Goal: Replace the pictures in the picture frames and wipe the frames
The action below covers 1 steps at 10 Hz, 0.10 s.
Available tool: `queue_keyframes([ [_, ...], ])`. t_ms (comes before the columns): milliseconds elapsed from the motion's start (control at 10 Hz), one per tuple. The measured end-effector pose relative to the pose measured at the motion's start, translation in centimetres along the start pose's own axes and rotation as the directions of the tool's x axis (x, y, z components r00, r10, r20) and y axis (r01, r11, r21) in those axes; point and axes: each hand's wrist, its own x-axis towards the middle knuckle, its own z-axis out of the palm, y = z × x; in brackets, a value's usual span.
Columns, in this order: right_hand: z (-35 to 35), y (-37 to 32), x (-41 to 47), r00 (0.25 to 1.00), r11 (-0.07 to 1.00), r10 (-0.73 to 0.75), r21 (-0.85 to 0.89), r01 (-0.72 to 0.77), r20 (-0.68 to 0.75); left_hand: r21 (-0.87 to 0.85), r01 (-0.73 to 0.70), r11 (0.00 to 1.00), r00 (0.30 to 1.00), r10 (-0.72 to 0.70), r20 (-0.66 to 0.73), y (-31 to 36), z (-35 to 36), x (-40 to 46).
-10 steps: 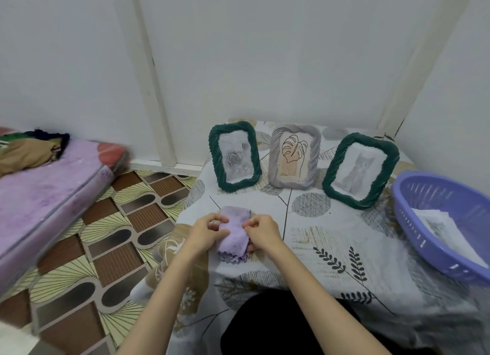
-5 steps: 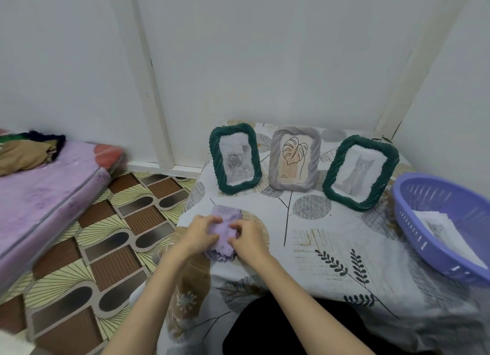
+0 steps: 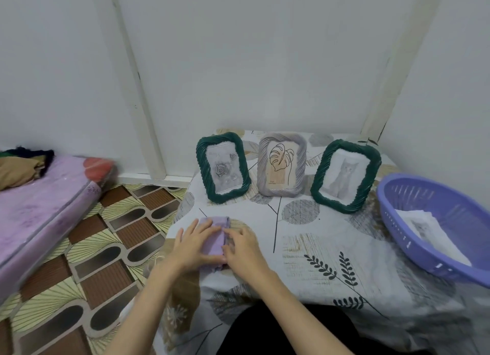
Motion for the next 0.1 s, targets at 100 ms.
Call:
queue_keyframes([
  [100, -0.25, 1.10, -2.91, 0.992, 0.994, -0.071, 0.081, 0.079, -0.100, -0.153, -0.087, 0.984, 0.965, 0.046, -0.258, 0.45, 3.26, -2.61],
])
